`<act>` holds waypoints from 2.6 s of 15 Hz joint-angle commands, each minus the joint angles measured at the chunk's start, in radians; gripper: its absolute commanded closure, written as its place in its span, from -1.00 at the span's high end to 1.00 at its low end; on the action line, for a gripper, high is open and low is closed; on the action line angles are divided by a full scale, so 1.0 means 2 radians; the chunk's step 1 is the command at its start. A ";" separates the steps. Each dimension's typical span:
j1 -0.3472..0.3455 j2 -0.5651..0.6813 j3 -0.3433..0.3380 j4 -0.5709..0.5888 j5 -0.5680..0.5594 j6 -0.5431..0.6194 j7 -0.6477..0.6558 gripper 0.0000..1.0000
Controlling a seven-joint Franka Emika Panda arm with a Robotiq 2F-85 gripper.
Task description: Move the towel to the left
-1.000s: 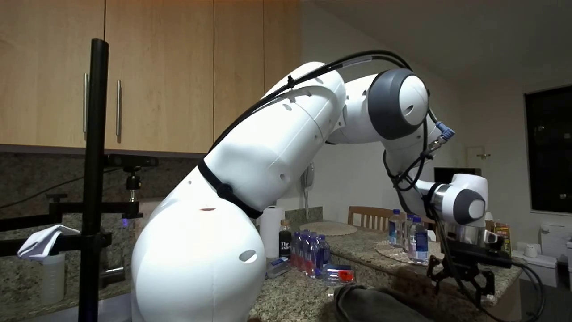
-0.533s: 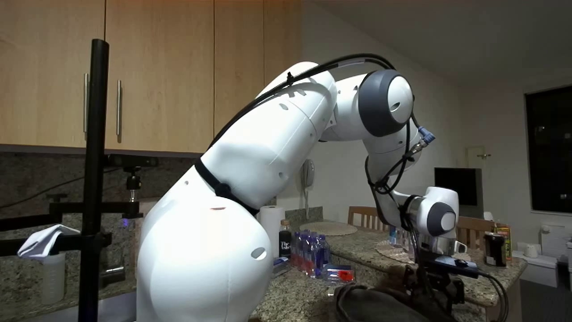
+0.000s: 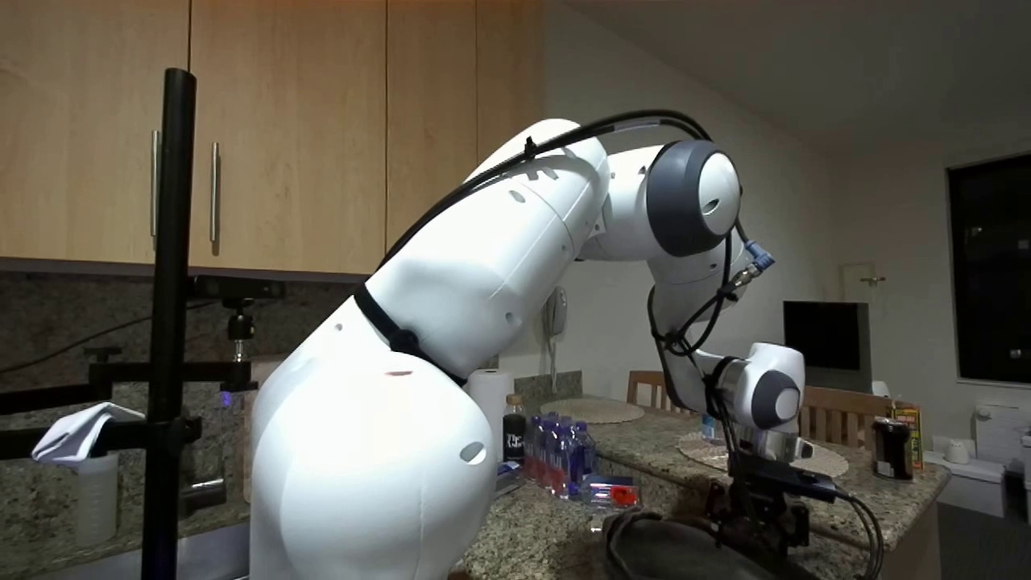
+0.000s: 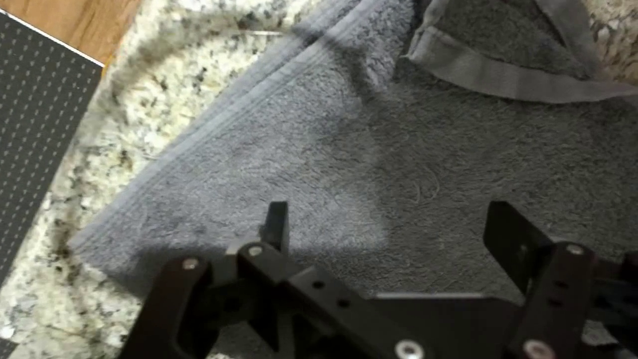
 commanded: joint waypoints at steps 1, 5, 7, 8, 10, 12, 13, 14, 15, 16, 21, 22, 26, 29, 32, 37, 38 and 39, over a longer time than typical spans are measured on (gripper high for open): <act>0.010 0.031 0.002 0.029 -0.024 -0.015 -0.009 1.00; 0.016 0.065 -0.010 0.078 -0.051 -0.034 -0.005 1.00; 0.016 0.081 -0.018 0.109 -0.065 -0.049 -0.004 1.00; 0.015 0.091 -0.021 0.127 -0.069 -0.055 -0.005 1.00; 0.010 0.113 -0.021 0.163 -0.069 -0.066 -0.011 1.00; 0.007 0.133 -0.021 0.193 -0.064 -0.054 -0.007 1.00; 0.006 0.145 -0.020 0.211 -0.062 -0.057 -0.007 1.00; 0.003 0.156 -0.021 0.230 -0.061 -0.061 -0.009 1.00; 0.002 0.166 -0.022 0.244 -0.061 -0.062 -0.008 1.00; 0.000 0.176 -0.023 0.259 -0.061 -0.059 -0.007 1.00; -0.006 0.209 -0.025 0.317 -0.061 -0.081 -0.012 1.00; -0.008 0.213 -0.026 0.324 -0.061 -0.090 -0.013 1.00; -0.017 0.227 -0.021 0.348 -0.054 -0.137 -0.022 1.00; -0.022 0.236 -0.018 0.361 -0.049 -0.176 -0.027 1.00; -0.026 0.246 -0.014 0.372 -0.044 -0.210 -0.038 0.47; -0.024 0.257 -0.011 0.397 -0.038 -0.245 -0.044 -0.18; -0.024 0.256 -0.009 0.397 -0.036 -0.248 -0.045 -0.32; -0.025 0.254 -0.004 0.395 -0.038 -0.248 -0.042 -0.43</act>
